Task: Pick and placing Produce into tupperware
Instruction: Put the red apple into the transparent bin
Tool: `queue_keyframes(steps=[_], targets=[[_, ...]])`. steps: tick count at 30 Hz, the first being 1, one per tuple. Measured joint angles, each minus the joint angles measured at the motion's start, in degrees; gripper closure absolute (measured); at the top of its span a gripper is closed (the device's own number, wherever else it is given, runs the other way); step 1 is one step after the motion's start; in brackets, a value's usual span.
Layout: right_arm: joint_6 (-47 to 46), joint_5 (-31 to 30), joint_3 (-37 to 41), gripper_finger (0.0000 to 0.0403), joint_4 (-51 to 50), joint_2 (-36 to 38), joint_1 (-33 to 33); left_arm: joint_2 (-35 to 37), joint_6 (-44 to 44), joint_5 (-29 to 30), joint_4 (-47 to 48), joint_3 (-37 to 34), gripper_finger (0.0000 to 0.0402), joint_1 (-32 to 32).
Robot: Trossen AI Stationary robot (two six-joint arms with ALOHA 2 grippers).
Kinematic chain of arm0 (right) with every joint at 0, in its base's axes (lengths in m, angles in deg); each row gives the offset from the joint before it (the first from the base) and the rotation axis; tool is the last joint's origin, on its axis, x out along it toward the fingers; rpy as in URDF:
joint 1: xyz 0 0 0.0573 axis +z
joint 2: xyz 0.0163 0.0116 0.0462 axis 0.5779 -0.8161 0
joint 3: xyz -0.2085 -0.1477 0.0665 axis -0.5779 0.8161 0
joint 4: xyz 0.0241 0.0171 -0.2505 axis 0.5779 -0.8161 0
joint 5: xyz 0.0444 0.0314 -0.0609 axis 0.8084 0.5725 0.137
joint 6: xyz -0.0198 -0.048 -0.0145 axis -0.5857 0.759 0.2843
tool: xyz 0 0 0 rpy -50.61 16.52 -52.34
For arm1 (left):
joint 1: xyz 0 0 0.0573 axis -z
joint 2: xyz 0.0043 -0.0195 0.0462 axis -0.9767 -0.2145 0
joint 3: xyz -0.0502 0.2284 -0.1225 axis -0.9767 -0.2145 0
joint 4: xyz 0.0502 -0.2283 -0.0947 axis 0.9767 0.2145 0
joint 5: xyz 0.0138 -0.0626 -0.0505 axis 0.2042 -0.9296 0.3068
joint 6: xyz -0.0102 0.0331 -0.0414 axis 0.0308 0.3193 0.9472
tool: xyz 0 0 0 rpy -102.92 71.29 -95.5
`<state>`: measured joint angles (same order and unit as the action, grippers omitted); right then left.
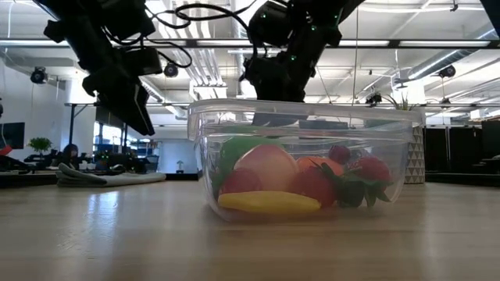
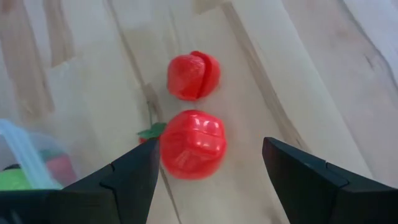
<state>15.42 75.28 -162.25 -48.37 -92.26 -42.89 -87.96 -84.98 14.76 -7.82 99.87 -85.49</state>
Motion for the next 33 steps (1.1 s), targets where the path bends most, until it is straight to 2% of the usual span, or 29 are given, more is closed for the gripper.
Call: queue_keyframes(steps=[8,19,33], targets=[[-2.19,0.16,3.12,0.0128,3.86,-1.05,0.07,-0.68,-0.33,0.22,-1.9,0.0,0.0148,-0.04],[-4.0,0.32,2.32,0.0128,4.31,-5.57,0.2,-0.68,-0.18,0.22,-2.56,-0.02,0.0148,-0.28],[-3.79,1.46,2.32,0.0128,4.95,-6.79,1.61,-0.65,-0.06,0.22,-2.57,-0.01,0.0148,-0.39]])
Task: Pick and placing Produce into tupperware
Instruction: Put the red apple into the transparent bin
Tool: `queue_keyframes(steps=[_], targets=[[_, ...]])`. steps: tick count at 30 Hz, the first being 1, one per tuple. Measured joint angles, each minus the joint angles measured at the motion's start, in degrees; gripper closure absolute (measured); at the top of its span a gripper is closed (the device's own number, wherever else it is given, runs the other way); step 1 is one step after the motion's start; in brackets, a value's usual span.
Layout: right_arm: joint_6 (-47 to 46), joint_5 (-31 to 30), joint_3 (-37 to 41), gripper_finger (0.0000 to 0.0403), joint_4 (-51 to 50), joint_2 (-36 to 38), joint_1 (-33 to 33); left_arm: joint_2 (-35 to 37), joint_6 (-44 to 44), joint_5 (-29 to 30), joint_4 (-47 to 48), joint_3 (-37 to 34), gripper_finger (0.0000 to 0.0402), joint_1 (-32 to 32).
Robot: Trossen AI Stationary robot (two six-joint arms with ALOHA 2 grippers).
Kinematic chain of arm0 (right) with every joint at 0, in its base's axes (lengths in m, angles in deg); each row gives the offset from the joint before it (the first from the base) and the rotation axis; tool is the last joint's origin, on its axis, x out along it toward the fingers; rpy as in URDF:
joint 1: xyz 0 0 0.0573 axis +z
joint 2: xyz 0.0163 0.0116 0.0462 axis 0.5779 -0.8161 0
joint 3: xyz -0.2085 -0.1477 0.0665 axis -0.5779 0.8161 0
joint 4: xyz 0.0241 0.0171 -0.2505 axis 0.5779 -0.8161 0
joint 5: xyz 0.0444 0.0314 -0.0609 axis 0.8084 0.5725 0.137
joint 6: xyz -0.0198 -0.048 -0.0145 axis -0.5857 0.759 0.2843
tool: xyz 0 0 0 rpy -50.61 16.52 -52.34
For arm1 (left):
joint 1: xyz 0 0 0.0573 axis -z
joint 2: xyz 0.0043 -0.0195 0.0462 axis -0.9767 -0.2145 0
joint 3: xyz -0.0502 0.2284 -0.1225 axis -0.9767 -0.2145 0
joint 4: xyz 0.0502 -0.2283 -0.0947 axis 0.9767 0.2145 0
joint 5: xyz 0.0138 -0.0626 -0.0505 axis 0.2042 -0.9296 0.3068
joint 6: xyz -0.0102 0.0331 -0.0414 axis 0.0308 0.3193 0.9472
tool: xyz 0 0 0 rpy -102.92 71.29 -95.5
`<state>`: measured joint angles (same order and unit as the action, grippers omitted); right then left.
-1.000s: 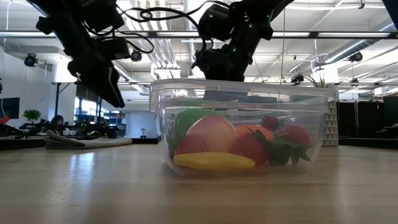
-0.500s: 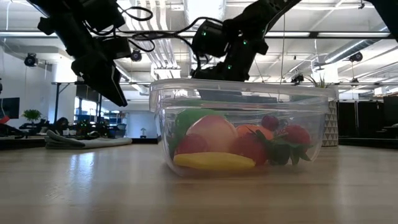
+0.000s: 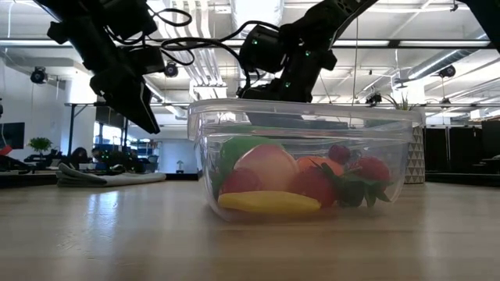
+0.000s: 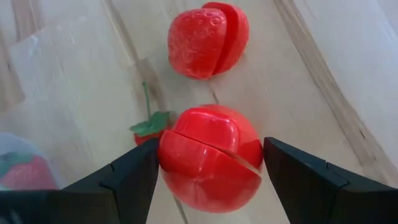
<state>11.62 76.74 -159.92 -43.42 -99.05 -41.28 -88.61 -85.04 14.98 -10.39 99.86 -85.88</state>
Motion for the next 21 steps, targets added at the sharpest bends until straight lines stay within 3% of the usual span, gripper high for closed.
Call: queue_keyframes(steps=[21], targets=[[-1.56,-1.93,0.14,0.0144,-1.33,0.89,-0.05,0.04,-0.01,-0.02,0.03,0.01,0.0148,0.02]])
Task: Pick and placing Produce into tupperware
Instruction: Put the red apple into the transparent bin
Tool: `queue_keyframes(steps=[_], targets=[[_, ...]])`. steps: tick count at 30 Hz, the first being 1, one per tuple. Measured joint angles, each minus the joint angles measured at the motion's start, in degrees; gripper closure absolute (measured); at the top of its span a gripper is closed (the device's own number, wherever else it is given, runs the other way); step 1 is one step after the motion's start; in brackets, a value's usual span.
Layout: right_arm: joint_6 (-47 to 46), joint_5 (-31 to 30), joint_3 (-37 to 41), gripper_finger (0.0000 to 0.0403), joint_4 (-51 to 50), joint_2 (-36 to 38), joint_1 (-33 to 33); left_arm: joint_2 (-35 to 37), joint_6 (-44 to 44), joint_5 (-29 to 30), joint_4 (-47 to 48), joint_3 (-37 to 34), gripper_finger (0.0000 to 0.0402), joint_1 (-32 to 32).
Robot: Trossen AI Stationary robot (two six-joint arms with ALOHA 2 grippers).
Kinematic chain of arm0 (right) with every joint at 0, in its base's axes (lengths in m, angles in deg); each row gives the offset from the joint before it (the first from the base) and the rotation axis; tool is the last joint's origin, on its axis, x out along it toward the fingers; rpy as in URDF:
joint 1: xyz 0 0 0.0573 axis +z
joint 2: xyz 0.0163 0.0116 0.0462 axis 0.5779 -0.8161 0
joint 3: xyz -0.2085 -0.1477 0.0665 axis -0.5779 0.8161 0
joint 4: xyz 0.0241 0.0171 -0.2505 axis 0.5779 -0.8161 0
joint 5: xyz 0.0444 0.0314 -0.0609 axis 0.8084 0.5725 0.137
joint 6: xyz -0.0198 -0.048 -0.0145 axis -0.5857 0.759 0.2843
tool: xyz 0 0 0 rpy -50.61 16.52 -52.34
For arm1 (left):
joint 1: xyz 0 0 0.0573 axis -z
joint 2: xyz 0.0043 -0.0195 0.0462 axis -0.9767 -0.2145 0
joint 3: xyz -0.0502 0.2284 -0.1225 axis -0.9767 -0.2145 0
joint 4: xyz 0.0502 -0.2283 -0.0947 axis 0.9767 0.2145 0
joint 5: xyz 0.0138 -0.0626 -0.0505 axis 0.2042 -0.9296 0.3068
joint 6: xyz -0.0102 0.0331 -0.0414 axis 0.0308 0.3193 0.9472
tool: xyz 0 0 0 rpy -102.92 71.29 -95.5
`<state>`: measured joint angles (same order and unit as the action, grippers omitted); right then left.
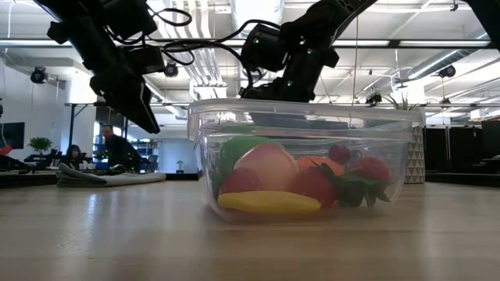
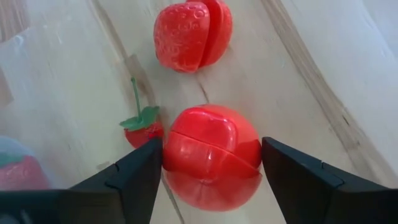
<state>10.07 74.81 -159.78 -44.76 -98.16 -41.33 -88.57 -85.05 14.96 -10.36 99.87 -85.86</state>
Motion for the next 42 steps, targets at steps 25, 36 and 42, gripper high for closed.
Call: queue_keyframes(steps=[25,36,42], targets=[[-14.69,7.87,0.0,0.0156,-8.78,15.75,14.83,0.37,0.11,-0.12,-0.2,1.22,0.0148,0.0],[-24.98,-0.69,0.04,0.0133,-9.18,14.14,21.28,-0.64,-0.23,-4.51,-5.01,1.27,0.0148,0.04],[-27.08,-0.46,0.04,0.0076,-9.29,14.14,21.72,-3.88,-4.67,-7.3,-13.19,1.65,0.0148,0.0]])
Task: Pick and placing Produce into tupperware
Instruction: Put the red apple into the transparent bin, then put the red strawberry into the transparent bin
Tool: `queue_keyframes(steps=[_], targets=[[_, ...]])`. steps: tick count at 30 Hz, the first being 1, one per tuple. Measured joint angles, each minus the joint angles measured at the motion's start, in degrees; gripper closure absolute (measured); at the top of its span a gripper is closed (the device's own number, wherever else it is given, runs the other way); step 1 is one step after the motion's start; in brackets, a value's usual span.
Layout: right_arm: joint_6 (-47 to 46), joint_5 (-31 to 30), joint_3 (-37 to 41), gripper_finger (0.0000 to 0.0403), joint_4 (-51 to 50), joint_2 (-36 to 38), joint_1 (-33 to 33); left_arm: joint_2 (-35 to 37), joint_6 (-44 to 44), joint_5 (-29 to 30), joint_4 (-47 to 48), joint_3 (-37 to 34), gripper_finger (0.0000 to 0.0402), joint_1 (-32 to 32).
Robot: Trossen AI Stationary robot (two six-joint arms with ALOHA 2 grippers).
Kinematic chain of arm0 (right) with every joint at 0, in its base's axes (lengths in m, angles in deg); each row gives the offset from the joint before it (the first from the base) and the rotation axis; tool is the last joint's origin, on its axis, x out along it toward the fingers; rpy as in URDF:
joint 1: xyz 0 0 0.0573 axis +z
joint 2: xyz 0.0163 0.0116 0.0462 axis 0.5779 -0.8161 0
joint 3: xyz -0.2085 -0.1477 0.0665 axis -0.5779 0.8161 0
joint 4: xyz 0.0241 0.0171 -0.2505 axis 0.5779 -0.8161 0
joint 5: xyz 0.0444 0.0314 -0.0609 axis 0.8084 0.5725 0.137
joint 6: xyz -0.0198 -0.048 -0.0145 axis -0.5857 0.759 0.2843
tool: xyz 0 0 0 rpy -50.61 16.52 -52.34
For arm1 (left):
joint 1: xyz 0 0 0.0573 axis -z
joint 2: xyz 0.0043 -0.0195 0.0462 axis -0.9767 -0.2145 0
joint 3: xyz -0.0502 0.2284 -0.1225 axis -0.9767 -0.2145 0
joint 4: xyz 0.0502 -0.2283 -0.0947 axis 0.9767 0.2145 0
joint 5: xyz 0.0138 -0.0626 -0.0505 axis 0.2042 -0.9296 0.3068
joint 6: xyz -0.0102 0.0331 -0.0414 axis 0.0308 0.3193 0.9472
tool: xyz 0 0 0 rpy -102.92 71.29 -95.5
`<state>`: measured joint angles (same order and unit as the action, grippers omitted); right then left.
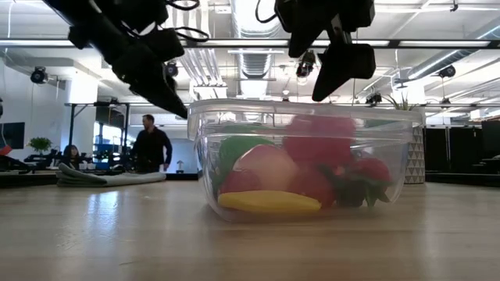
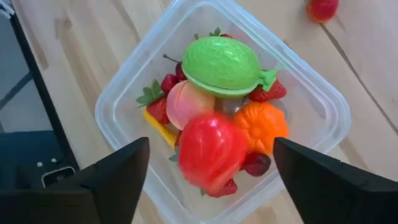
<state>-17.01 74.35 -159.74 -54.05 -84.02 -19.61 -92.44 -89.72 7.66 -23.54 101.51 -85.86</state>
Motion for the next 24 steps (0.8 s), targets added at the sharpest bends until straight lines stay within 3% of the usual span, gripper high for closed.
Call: queue_keyframes(steps=[4,10,18,24], targets=[[-3.35,0.43,0.0,0.0047,-1.06,0.0,0.15,-4.18,-6.66,-3.94,-3.21,0.62,0.0148,0.0],[-8.82,0.62,-0.13,0.004,-5.7,0.74,0.47,-12.42,-15.56,-4.25,-6.4,1.53,0.0148,-0.37],[-11.37,0.36,-0.2,0.0039,-7.12,2.28,0.95,-24.4,-16.1,-4.24,-6.63,8.34,0.0148,-1.95],[-12.25,-0.03,-0.2,0.0039,-7.61,2.6,0.97,-28.87,-16.03,-4.2,-2.42,14.27,0.0148,-3.7]])
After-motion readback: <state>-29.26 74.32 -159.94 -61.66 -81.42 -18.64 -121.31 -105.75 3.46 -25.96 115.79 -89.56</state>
